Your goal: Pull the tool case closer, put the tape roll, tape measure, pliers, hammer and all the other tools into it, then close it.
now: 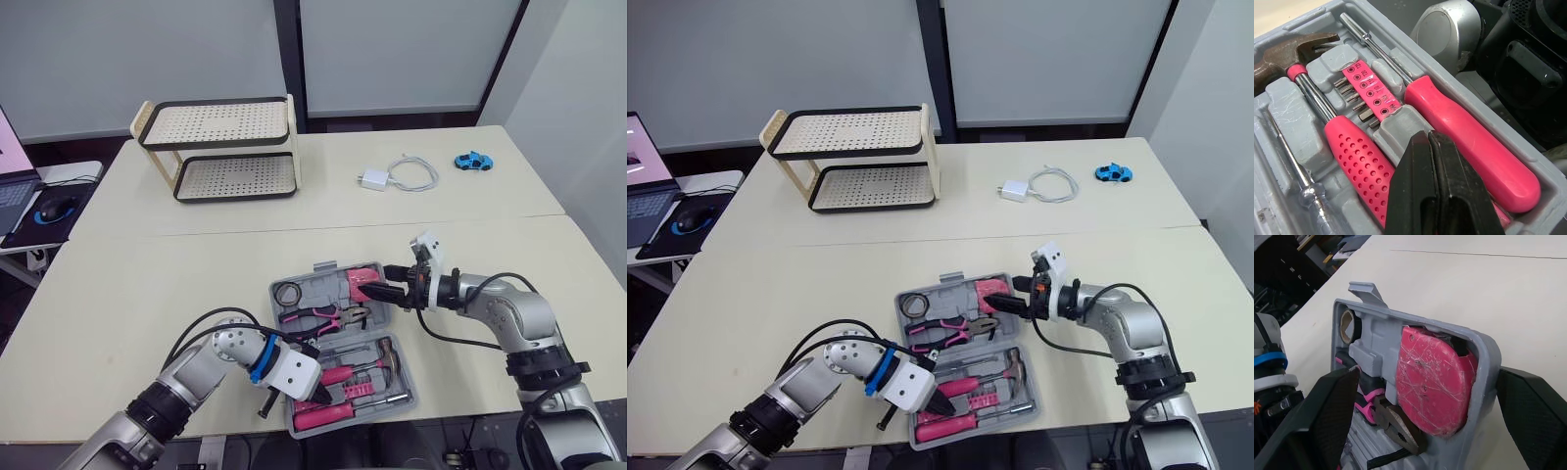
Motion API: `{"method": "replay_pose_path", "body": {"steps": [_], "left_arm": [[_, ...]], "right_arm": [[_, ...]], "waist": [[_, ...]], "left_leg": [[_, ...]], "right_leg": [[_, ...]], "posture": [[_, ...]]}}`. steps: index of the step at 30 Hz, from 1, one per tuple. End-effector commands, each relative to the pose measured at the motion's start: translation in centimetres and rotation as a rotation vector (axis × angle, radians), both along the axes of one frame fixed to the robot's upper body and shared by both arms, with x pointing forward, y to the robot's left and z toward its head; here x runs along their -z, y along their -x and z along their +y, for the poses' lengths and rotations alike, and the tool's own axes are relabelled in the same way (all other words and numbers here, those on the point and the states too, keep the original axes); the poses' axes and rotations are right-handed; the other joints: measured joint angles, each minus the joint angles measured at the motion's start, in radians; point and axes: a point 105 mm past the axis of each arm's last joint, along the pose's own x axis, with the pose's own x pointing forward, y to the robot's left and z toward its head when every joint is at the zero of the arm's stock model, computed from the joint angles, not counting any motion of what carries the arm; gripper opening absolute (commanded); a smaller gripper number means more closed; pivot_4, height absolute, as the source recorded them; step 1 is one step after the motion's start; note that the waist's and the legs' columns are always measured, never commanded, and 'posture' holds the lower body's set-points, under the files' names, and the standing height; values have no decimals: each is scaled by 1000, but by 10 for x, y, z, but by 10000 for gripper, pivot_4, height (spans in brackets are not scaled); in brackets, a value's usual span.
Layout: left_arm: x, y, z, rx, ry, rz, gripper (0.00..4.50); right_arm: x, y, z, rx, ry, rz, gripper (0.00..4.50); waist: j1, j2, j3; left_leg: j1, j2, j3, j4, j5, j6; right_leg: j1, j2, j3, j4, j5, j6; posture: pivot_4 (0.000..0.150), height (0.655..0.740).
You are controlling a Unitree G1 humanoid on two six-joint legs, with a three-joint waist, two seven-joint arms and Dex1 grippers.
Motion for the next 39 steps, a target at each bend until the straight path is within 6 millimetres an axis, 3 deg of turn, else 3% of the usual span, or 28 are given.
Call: {"method": "replay_pose_path", "body": {"steps": [1, 11, 17, 28, 35, 39], "left_arm": [[26, 8, 23, -24, -140, 67, 0], [21, 4, 25, -61, -118, 60, 0], [5, 0, 29, -152, -65, 69, 0], [-11, 2, 61, -320, -42, 89, 0], [-3, -5, 91, -411, -81, 73, 0], [0, -8, 94, -456, -68, 78, 0]], "right_arm": [[-14, 11, 9, -82, 2, -107, 44881], [-21, 28, 1, -114, 53, -212, 44881], [-24, 33, -6, -96, 73, -255, 44881], [-33, 41, -12, -93, 102, -351, 44881], [-32, 50, -16, -121, 146, -390, 44881], [-32, 55, -16, -146, 168, -409, 44881]], "waist": [[0, 0, 0], [2, 0, 0], [1, 0, 0], [6, -1, 2], [11, 0, 2], [11, -1, 4]], "left_leg": [[0, 0, 0, 0, 0, 0], [0, 0, 0, 0, 0, 0], [0, 0, -1, 0, 0, 0], [-1, 0, -1, 0, 0, 0], [-1, 0, -1, 0, 0, 0], [-1, -1, 0, 0, 0, 0]], "right_leg": [[0, 0, 0, 0, 0, 0], [0, 0, 0, 0, 0, 0], [0, 0, -1, 0, 0, 0], [0, 0, 0, -1, 0, 0], [0, 0, -1, -1, 0, 0], [0, 0, 0, -2, 0, 0]], "posture": [[1500, 7400], [1500, 7400], [1500, 7400], [1500, 7400], [1500, 7400], [1500, 7400]]}}
